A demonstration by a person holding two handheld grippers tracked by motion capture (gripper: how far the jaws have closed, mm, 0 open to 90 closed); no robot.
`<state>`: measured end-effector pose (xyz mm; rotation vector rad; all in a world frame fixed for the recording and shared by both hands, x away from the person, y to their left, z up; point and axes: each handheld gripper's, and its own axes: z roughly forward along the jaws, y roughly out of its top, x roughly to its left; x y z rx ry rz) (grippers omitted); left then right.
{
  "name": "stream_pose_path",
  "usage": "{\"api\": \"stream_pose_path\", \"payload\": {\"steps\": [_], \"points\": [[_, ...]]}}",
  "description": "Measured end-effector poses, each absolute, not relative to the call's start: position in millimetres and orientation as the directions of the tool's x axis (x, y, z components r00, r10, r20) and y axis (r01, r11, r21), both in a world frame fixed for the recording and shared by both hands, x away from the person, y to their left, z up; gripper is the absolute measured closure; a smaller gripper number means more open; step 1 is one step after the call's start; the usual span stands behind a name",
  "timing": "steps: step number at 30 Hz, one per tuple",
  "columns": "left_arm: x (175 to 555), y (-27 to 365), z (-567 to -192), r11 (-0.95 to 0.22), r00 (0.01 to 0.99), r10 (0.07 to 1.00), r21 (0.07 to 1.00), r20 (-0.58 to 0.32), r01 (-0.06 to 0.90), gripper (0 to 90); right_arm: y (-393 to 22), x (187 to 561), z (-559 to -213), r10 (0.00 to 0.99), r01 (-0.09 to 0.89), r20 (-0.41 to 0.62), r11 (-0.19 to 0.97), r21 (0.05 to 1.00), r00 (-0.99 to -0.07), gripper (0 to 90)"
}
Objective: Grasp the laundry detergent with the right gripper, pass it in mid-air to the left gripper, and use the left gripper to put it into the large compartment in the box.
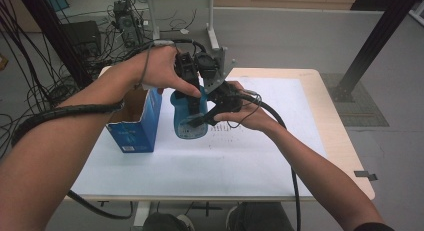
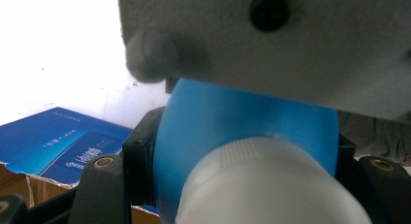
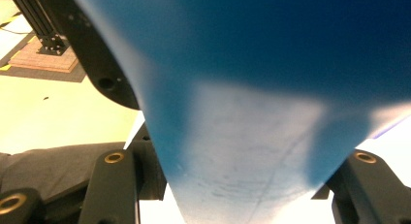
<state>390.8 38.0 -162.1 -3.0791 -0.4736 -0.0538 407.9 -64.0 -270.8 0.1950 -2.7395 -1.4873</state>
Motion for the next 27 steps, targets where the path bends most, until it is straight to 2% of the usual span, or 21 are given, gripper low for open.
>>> {"api": "stream_pose_path", "payload": {"steps": [27], "points": [[391.7,38.4,-164.1,-0.953,0.953,0.300,-0.025,0.042,0.301,36.6,-63.1,409.0,-272.7,-0.114,-0.096,-0.040,0.540,0.836,-0.993,41.6]]}}
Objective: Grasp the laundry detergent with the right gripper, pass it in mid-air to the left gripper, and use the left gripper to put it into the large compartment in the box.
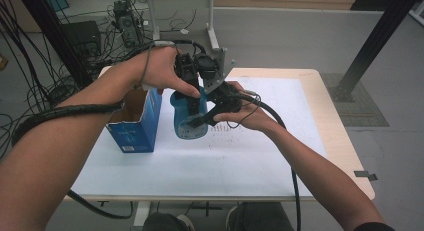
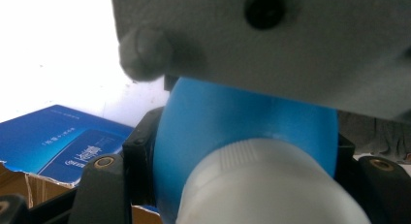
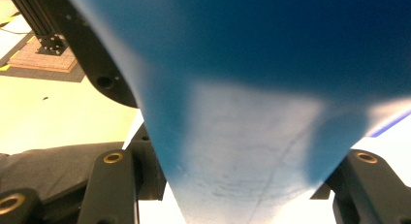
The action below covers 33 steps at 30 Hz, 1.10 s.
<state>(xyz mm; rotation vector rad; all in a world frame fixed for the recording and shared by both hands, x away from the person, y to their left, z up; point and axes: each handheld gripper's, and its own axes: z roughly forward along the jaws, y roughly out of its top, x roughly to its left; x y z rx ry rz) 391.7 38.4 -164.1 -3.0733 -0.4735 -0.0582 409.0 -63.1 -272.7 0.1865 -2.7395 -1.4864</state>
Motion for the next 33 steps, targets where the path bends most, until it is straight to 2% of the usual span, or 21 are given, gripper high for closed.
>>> {"api": "stream_pose_path", "payload": {"steps": [33], "points": [[389.2,37.8,-161.5,-0.951,0.951,0.306,-0.021,0.054,0.307,36.8,-65.4,409.6,-272.6,-0.106,-0.085,-0.034,0.526,0.846,-0.994,40.8]]}}
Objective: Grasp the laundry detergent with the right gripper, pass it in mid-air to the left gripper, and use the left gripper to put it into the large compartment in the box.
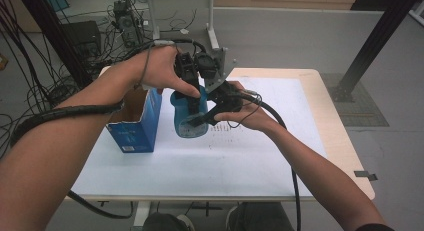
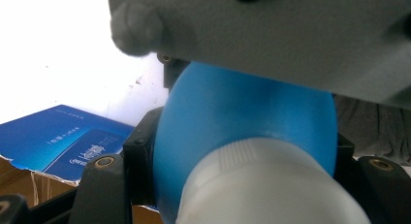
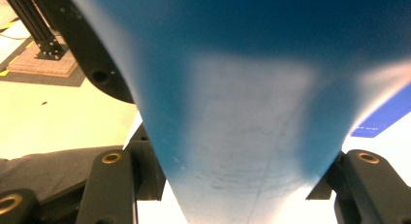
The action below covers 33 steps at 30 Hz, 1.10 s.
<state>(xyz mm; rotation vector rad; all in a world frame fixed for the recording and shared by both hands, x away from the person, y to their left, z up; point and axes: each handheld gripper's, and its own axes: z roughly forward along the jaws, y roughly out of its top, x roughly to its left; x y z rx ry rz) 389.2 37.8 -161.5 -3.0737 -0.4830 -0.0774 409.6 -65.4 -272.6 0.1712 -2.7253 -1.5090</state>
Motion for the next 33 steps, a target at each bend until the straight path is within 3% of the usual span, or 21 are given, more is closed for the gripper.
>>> {"api": "stream_pose_path", "payload": {"steps": [33], "points": [[388.5,39.2,-160.4,-0.953,0.952,0.300,-0.022,0.055,0.302,36.8,-65.5,407.9,-273.7,-0.099,-0.062,-0.012,0.518,0.853,-0.995,39.9]]}}
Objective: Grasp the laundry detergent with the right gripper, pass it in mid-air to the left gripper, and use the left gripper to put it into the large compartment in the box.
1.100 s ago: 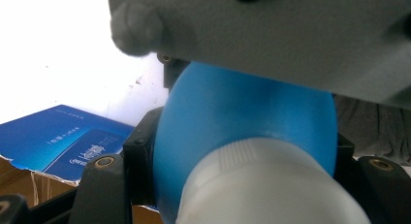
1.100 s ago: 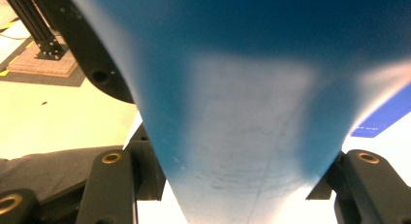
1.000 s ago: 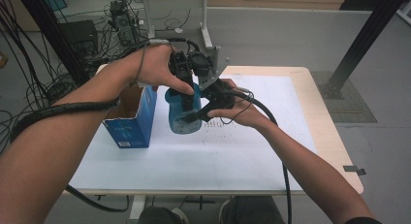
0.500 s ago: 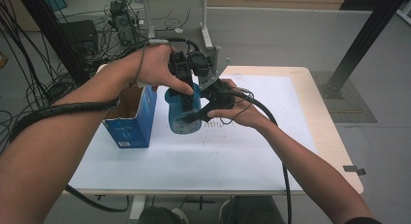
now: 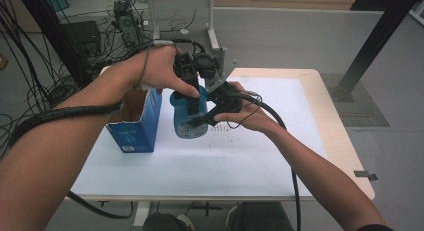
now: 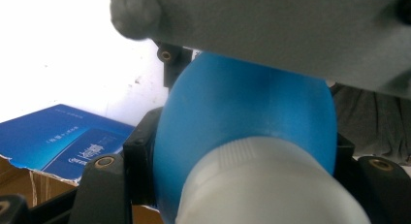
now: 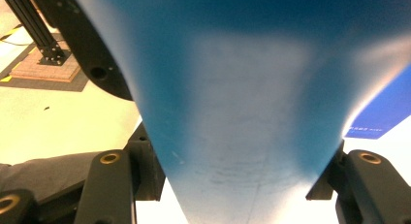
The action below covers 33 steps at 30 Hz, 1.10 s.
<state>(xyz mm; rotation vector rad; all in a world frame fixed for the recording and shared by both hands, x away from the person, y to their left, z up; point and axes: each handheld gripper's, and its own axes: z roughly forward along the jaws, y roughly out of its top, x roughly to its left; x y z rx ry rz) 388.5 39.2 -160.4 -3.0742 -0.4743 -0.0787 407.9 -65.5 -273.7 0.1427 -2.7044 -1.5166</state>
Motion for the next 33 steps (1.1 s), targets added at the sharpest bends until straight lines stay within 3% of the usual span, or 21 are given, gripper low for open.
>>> {"api": "stream_pose_path", "payload": {"steps": [18,33], "points": [[389,40,-160,-0.951,0.950,0.308,-0.020,0.053,0.310,36.8,-65,408,-276,-0.087,-0.058,-0.015,0.506,0.861,-0.996,36.0],[398,52,-154,-0.928,0.927,0.370,-0.018,0.066,0.372,36.8,-79,411,-282,0.041,0.049,0.032,0.551,0.833,-0.999,11.3]]}}
